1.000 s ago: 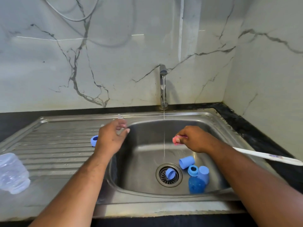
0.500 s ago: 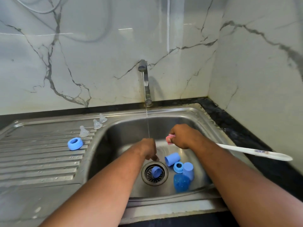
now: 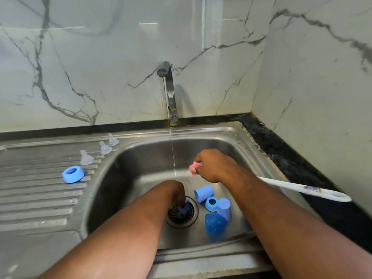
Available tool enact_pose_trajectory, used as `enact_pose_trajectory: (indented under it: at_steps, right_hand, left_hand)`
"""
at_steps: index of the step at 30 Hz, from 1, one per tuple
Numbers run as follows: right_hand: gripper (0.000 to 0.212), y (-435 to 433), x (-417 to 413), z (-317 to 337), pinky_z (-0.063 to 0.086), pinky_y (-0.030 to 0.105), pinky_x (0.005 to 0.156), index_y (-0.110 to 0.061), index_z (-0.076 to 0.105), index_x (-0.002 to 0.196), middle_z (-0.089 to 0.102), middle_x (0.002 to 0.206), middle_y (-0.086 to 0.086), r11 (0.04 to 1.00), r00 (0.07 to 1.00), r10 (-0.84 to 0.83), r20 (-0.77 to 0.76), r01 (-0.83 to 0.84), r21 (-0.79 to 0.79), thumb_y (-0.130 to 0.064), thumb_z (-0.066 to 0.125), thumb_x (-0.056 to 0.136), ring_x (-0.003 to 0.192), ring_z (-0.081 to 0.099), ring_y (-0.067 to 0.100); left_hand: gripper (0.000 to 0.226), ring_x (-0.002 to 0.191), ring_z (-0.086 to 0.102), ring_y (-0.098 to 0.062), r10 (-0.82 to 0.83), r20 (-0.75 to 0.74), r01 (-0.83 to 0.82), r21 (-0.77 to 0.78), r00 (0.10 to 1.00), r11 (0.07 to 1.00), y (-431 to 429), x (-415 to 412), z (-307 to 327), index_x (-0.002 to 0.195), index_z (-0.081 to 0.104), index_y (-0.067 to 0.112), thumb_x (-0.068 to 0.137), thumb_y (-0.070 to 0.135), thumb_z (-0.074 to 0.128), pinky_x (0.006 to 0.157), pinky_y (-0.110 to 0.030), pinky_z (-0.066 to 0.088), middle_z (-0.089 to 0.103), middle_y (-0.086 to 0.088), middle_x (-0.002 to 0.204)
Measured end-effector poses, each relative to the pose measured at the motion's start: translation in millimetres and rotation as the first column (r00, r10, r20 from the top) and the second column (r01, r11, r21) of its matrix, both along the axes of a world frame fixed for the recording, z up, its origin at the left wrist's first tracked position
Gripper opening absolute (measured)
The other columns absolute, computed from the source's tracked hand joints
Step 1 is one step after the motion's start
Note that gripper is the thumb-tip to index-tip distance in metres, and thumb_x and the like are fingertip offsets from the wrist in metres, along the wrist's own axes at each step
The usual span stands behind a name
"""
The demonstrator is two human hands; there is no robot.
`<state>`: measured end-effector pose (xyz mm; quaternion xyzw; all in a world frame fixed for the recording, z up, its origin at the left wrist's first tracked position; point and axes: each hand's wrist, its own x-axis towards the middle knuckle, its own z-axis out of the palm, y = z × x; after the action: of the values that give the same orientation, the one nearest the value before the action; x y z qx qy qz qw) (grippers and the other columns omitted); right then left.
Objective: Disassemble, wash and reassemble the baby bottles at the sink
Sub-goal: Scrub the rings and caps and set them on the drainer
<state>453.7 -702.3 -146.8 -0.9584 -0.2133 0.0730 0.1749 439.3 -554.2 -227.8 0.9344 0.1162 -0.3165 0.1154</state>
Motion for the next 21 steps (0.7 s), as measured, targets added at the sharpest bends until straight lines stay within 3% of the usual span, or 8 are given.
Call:
enact_pose_trajectory:
  at_steps: [2, 3, 5, 7, 16, 21]
  right_hand:
    - [0.014, -1, 1, 0, 0.057, 0.035, 0.078, -0.023, 0.077, 0.095, 0.072, 0.094, 0.000, 1.000, 1.000, -0.013, 0.008, 0.013, 0.009, -0.027, 0.064, 0.092, 0.088, 0.067, 0.022]
    - [0.014, -1, 2, 0, 0.057, 0.036, 0.080, -0.023, 0.077, 0.098, 0.072, 0.095, 0.000, 1.000, 1.000, -0.016, 0.016, 0.016, 0.011, -0.027, 0.064, 0.092, 0.088, 0.067, 0.022]
    - [0.016, 0, 3, -1, 0.057, 0.036, 0.081, -0.024, 0.076, 0.102, 0.071, 0.098, 0.000, 1.000, 0.999, -0.015, 0.034, 0.015, 0.007, -0.030, 0.065, 0.092, 0.089, 0.066, 0.021]
    - [0.016, 1, 4, -3, 0.057, 0.036, 0.081, -0.023, 0.075, 0.103, 0.071, 0.099, 0.000, 1.000, 0.999, -0.014, 0.042, 0.014, 0.004, -0.031, 0.065, 0.093, 0.089, 0.065, 0.020]
    - [0.014, 2, 7, -6, 0.057, 0.036, 0.081, -0.024, 0.075, 0.104, 0.072, 0.099, -0.001, 1.000, 0.999, -0.019, 0.050, 0.019, 0.005, -0.028, 0.067, 0.093, 0.088, 0.065, 0.018]
    - [0.016, 3, 7, -7, 0.057, 0.035, 0.079, -0.025, 0.075, 0.107, 0.072, 0.097, -0.001, 1.000, 0.999, -0.028, 0.042, 0.028, 0.009, -0.028, 0.068, 0.093, 0.086, 0.066, 0.018]
  left_hand:
    - [0.012, 0.080, 0.063, -0.020, 0.284, 0.077, -0.256, -0.259, 0.956, 0.931, 18, 5, 2, 0.089, 0.064, 0.008, 0.097, 0.017, 0.063, 0.067, -0.026, 0.053, 0.064, -0.010, 0.099]
    - [0.010, 0.079, 0.062, -0.020, 0.444, 0.101, -0.369, -0.409, 0.890, 0.834, 28, 6, 2, 0.090, 0.064, 0.007, 0.096, 0.016, 0.065, 0.067, -0.029, 0.053, 0.065, -0.009, 0.095]
    - [0.015, 0.076, 0.061, -0.019, 0.665, 0.129, -0.458, -0.629, 0.735, 0.628, 48, 7, 1, 0.101, 0.067, 0.004, 0.095, 0.018, 0.068, 0.066, -0.030, 0.050, 0.065, -0.007, 0.090]
    - [0.026, 0.077, 0.063, -0.018, 0.753, 0.128, -0.468, -0.712, 0.646, 0.523, 60, 8, 1, 0.113, 0.067, 0.003, 0.095, 0.022, 0.069, 0.065, -0.030, 0.050, 0.067, -0.005, 0.092]
    - [0.029, 0.087, 0.068, -0.019, 0.747, 0.189, -0.434, -0.713, 0.637, 0.550, 60, 11, 4, 0.114, 0.065, 0.005, 0.093, 0.025, 0.071, 0.075, -0.036, 0.048, 0.071, -0.008, 0.109]
    - [0.026, 0.087, 0.069, -0.020, 0.751, 0.202, -0.424, -0.721, 0.628, 0.548, 59, 12, 4, 0.111, 0.067, 0.003, 0.093, 0.020, 0.071, 0.076, -0.037, 0.050, 0.070, -0.009, 0.102]
